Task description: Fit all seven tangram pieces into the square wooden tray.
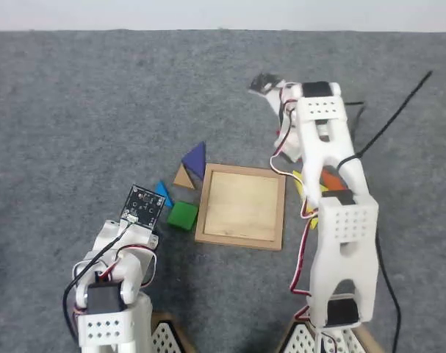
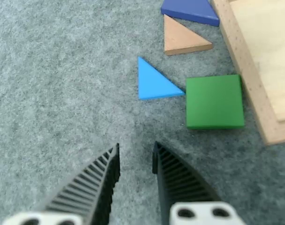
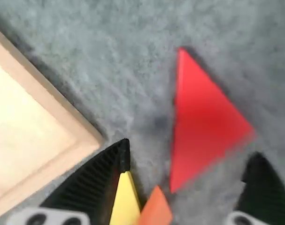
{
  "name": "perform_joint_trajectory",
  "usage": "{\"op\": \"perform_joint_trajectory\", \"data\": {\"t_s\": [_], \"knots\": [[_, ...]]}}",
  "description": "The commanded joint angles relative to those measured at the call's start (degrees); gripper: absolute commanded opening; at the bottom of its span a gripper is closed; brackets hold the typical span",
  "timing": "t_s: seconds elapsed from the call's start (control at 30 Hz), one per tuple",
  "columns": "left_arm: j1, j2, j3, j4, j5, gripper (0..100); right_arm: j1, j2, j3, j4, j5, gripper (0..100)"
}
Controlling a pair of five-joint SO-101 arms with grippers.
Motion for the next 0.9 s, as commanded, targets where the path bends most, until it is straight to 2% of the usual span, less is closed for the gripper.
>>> {"op": "perform_joint_trajectory", "data": {"t_s": [0.0, 0.4, 0.67, 0.87], "knots": [[-0.3, -1.1, -0.4, 0.5, -0.5, 11, 1.1, 1.4, -4.1, -2.4, 0.7, 40.1], [-0.3, -1.1, -0.4, 0.5, -0.5, 11, 5.1, 13.8, -15.5, -2.9, 0.5, 39.2], [-0.3, -1.1, -0.4, 0.5, -0.5, 11, 5.1, 18.0, -22.0, 1.9, 0.4, 14.6], [-0.3, -1.1, -0.4, 0.5, -0.5, 11, 4.3, 17.8, -23.7, 2.0, -2.4, 13.7]]}}
